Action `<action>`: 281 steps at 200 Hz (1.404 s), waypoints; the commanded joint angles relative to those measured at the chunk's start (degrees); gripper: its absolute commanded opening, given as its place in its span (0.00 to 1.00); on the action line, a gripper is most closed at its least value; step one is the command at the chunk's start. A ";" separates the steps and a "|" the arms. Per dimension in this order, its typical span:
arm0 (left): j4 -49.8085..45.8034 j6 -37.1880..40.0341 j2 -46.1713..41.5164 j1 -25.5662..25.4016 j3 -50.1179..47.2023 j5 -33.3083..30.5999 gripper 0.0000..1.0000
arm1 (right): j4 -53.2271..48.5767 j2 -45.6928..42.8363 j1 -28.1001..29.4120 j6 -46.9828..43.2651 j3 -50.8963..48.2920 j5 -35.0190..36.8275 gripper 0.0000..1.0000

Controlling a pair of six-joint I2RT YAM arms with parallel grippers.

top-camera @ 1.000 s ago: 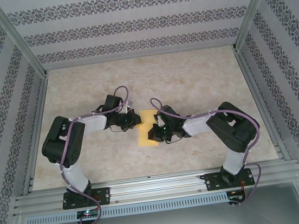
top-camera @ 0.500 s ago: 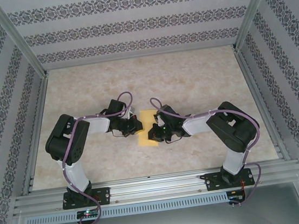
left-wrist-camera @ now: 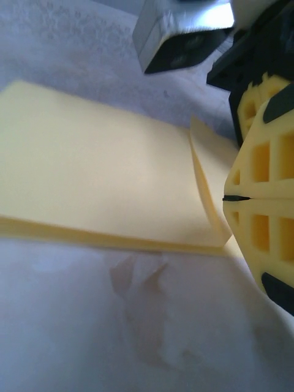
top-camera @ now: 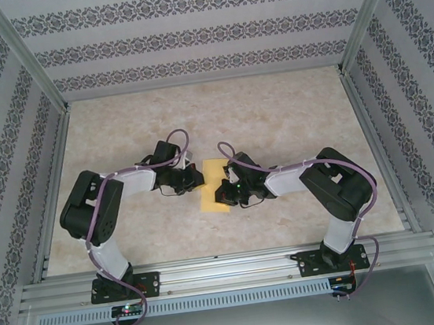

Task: Fold a paper plane with a square sheet of paper (pick it up from the middle)
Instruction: Fold the triangle a second time at the center of the table.

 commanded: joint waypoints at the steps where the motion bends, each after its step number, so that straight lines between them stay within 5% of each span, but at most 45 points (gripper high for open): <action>1: -2.28 0.47 -3.77 -0.27 1.15 -0.48 0.04 | -6.82 1.60 -0.28 -0.21 -1.90 2.92 0.00; 121: 2.41 -1.29 6.89 -4.99 0.44 -3.00 0.03 | -4.44 -1.04 -0.17 0.91 -2.65 3.29 0.00; 169: -0.63 0.28 6.91 -4.87 0.50 -5.16 0.02 | -9.99 -4.87 0.18 -1.38 -1.42 2.90 0.00; 239: -0.04 -0.20 6.27 -4.64 0.84 -4.25 0.02 | -0.39 -9.64 -1.84 3.47 -14.44 0.45 0.00; 281: -0.69 -0.15 5.71 -4.64 1.58 -3.98 0.02 | -8.01 -17.58 -4.16 1.22 -12.27 2.00 0.00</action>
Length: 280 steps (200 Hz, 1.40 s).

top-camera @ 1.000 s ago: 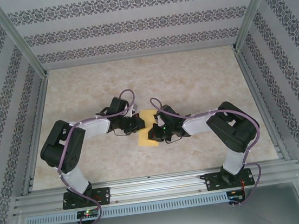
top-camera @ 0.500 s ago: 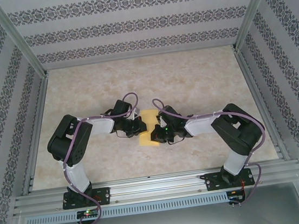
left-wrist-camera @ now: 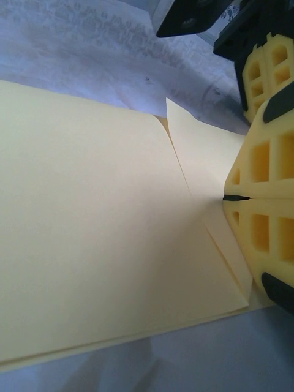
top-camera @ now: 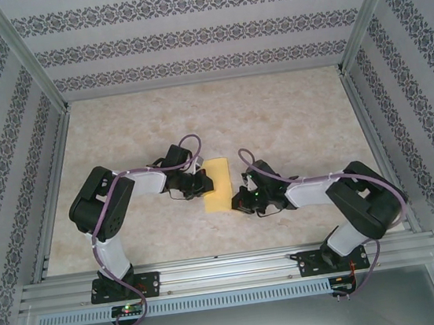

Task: Fold a paper plane with a square sheet of paper (pick it up from the middle)
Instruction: Fold the triangle a second time at the center of the table, then turn over the paper at the center of the table.

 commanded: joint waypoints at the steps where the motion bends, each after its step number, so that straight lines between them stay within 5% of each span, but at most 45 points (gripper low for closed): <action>1: -2.91 1.18 0.96 0.19 0.86 -3.54 0.02 | -6.78 -4.35 -1.72 -1.17 0.38 1.16 0.00; 64: -3.32 0.71 -1.80 0.02 2.56 -2.12 0.06 | -8.78 -6.31 -4.99 -3.21 4.81 4.05 0.34; 162: -8.95 3.98 -1.30 -0.03 3.97 -5.85 0.07 | -1.56 6.87 -4.91 -2.39 10.10 0.24 0.38; 280: -10.98 4.55 1.38 -0.04 4.86 -6.38 0.06 | 5.92 10.19 -4.83 0.25 9.50 -2.53 0.36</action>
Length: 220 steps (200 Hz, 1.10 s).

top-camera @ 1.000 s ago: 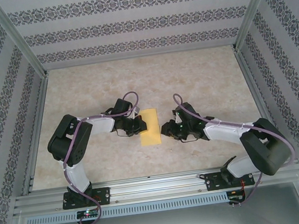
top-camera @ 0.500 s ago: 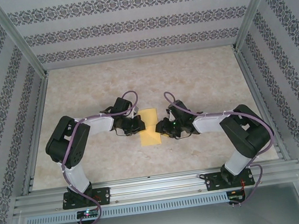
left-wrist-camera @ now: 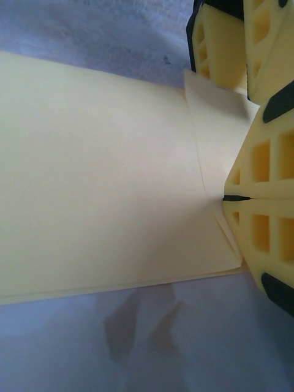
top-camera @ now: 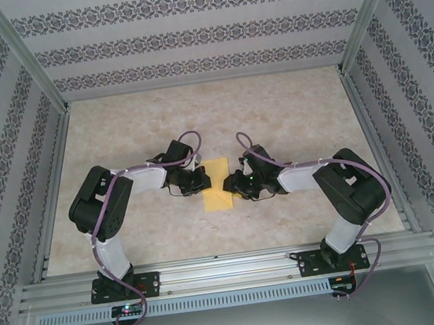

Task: Fold a paper plane with a square sheet of paper (pick it up from the middle)
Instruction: Turn over the paper at the center of the table.

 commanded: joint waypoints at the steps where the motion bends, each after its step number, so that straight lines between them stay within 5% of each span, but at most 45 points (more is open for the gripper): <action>1: -3.65 1.69 1.50 -0.05 1.01 -1.38 0.06 | 3.95 1.28 0.18 0.86 0.44 -1.14 0.36; 53: -4.10 1.65 -0.03 -0.01 0.87 -1.63 0.06 | 7.13 1.42 -0.26 1.25 -0.69 -1.57 0.38; 161: -6.93 0.86 -10.15 0.02 -0.57 -6.77 0.10 | 14.60 3.66 -1.49 1.40 -2.86 -4.87 0.28; 220: -8.14 0.03 -16.40 0.06 -1.93 -11.79 0.10 | 14.46 2.23 -1.50 0.77 -2.62 -5.70 0.13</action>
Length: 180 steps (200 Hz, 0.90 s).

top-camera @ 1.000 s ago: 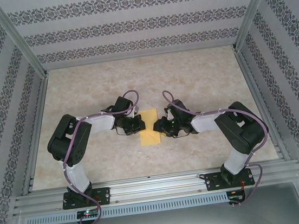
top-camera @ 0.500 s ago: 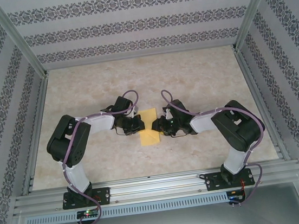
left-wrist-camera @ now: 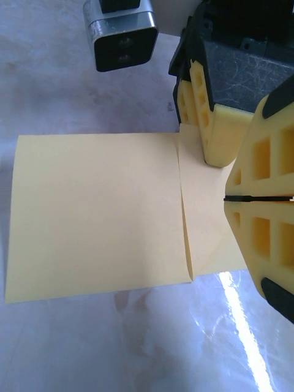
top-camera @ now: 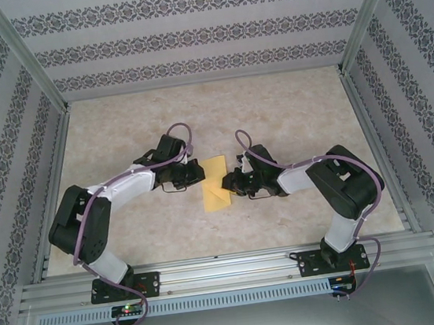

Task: Fold a paper plane with a square sheet of paper (pick it up from the middle)
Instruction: Turn over the paper at the center of the table.

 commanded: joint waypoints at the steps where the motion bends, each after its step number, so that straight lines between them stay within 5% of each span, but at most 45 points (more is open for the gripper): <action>1: -2.59 -0.04 -3.52 0.08 -0.97 -3.60 0.10 | 1.09 -0.86 -0.31 -0.67 -0.41 -1.20 0.12; 55: -3.82 -1.22 -12.07 0.37 -2.23 -9.92 0.11 | -16.35 -11.64 -0.22 -6.71 3.39 3.93 0.01; 105: -1.46 -3.41 -17.69 0.46 -1.68 -15.20 0.17 | -41.77 -29.98 -0.38 -15.18 8.39 19.29 0.00; 145: 0.13 -4.47 -24.03 0.54 -5.45 -22.76 0.33 | -59.46 -38.63 -0.40 -21.21 16.51 30.82 0.01; 180: 0.37 -4.22 -27.66 0.63 -7.69 -27.71 0.51 | -72.03 -35.75 4.39 -26.55 27.26 43.40 0.01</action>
